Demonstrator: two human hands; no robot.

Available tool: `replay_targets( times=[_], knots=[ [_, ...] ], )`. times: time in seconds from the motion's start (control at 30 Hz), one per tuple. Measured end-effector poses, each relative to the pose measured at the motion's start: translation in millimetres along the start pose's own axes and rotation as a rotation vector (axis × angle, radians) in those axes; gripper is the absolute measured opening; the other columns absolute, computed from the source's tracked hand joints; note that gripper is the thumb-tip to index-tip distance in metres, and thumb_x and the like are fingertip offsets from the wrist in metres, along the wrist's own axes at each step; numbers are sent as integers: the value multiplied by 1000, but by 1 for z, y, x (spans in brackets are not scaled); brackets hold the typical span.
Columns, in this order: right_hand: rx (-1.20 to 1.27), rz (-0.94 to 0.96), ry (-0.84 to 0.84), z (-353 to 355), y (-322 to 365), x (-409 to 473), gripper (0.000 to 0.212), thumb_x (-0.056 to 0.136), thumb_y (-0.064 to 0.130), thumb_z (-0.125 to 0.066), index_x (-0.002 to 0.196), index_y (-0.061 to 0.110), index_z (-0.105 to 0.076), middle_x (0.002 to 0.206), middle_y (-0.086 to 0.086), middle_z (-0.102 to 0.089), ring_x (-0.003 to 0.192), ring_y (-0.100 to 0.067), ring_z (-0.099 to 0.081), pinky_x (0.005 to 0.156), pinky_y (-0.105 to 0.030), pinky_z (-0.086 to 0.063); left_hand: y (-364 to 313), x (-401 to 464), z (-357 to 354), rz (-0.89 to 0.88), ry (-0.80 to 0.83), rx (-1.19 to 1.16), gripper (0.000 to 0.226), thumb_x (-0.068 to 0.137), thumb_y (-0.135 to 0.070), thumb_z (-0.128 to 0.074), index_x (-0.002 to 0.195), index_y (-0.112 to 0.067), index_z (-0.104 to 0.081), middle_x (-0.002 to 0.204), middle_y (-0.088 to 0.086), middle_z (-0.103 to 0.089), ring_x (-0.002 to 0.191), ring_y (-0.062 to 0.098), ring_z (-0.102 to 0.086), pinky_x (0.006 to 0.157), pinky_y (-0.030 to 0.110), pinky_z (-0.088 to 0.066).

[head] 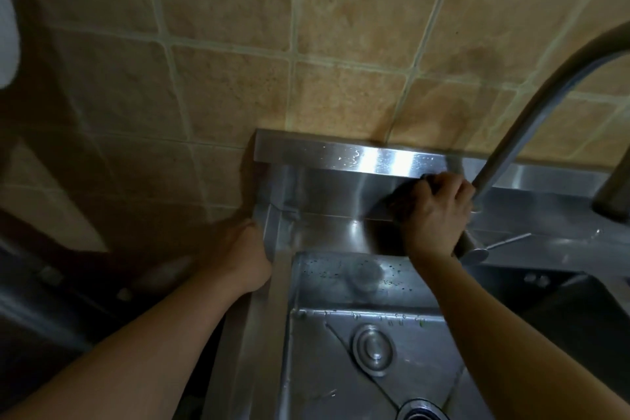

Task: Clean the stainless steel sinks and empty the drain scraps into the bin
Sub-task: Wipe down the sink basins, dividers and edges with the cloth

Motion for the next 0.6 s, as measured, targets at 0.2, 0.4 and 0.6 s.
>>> replay_targets(
  times=[0.2, 0.4, 0.6],
  knots=[
    [381, 153, 106, -15, 97, -26, 10, 82, 5, -59, 92, 5, -63, 101, -9, -50, 96, -21, -39, 79, -39, -44, 9, 1, 0, -7, 9, 3, 40, 79, -19, -64, 118, -24, -55, 117, 0, -57, 105, 24, -56, 88, 37, -50],
    [344, 498, 137, -9, 205, -39, 9, 73, 15, -68, 77, 6, -68, 90, -17, -60, 86, -30, -41, 67, -37, -33, 14, 0, 4, 50, -28, 124, 41, 84, -23, -59, 124, -24, -50, 126, 6, -54, 116, 29, -52, 83, 33, -41],
    [120, 428, 153, -15, 109, -25, 12, 69, 22, -69, 78, 14, -68, 89, -14, -60, 85, -28, -40, 66, -36, -24, 9, -1, 6, 55, 8, 143, 37, 84, -20, -60, 120, -18, -51, 121, 7, -55, 111, 27, -54, 83, 33, -44]
  ],
)
Point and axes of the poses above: each hand's wrist, its own x-axis towards the middle knuckle, its own z-axis out of the back of the hand, y = z × x, the point moved 8 cm from there along x, towards the middle knuckle
